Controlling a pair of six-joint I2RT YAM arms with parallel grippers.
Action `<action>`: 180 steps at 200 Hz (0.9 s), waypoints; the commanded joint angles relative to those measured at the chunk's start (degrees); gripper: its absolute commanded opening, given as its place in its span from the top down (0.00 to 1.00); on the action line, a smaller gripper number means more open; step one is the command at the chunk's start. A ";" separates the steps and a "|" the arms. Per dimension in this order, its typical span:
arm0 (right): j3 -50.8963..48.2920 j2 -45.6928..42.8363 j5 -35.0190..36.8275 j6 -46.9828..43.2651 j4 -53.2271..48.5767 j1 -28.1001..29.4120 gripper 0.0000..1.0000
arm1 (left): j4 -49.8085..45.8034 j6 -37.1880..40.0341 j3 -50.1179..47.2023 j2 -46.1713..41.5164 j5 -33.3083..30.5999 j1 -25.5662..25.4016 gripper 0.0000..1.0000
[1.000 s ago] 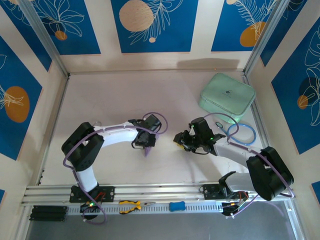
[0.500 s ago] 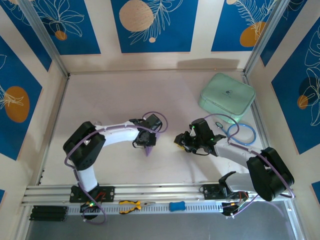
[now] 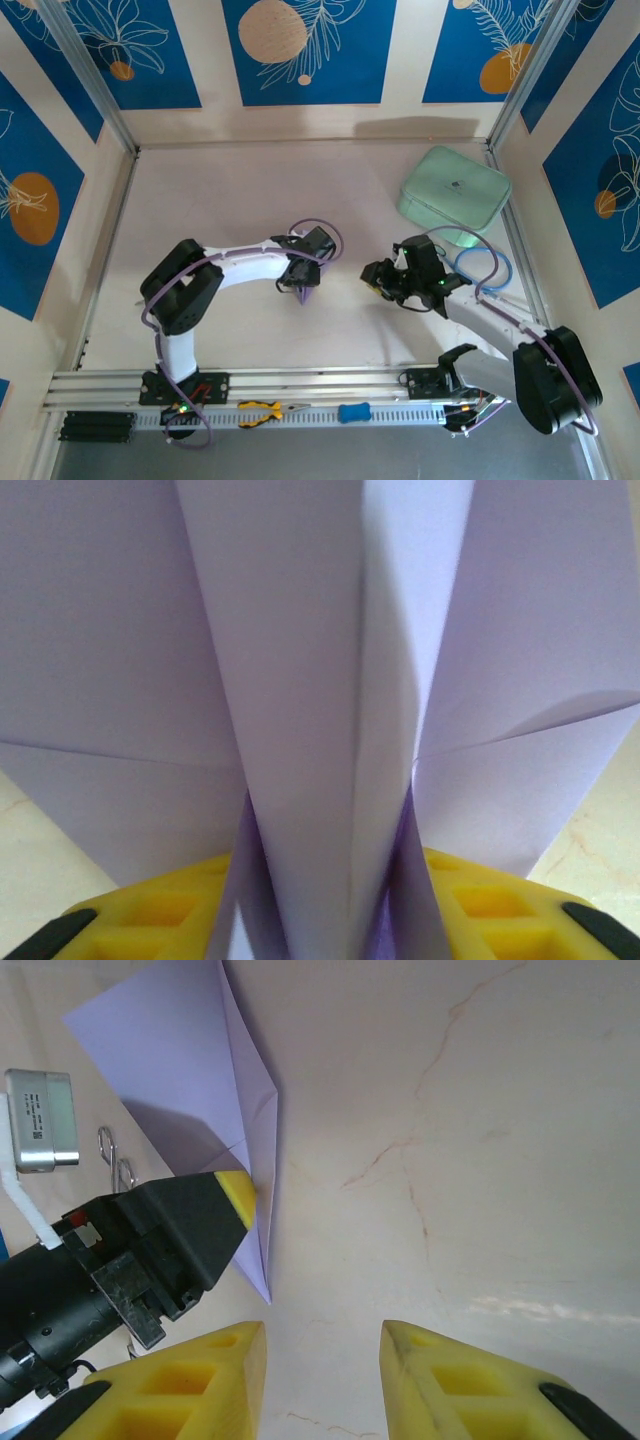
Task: Fold a paper plane with a square sheet of paper (pick it up from the middle)
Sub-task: Move a paper plane to the center of the table.
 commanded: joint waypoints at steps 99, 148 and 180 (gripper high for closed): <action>1.55 -8.46 -1.54 -4.12 -10.19 -3.20 0.58 | -6.80 -0.29 4.30 -6.13 -3.86 -0.42 0.56; 5.18 -8.49 0.29 -7.65 -14.60 -3.88 0.58 | -6.89 0.10 2.79 -10.78 -5.10 -0.45 0.56; 8.08 -8.81 1.66 -10.49 -17.06 -4.19 0.57 | -5.14 1.76 0.58 -16.38 -7.34 -0.32 0.56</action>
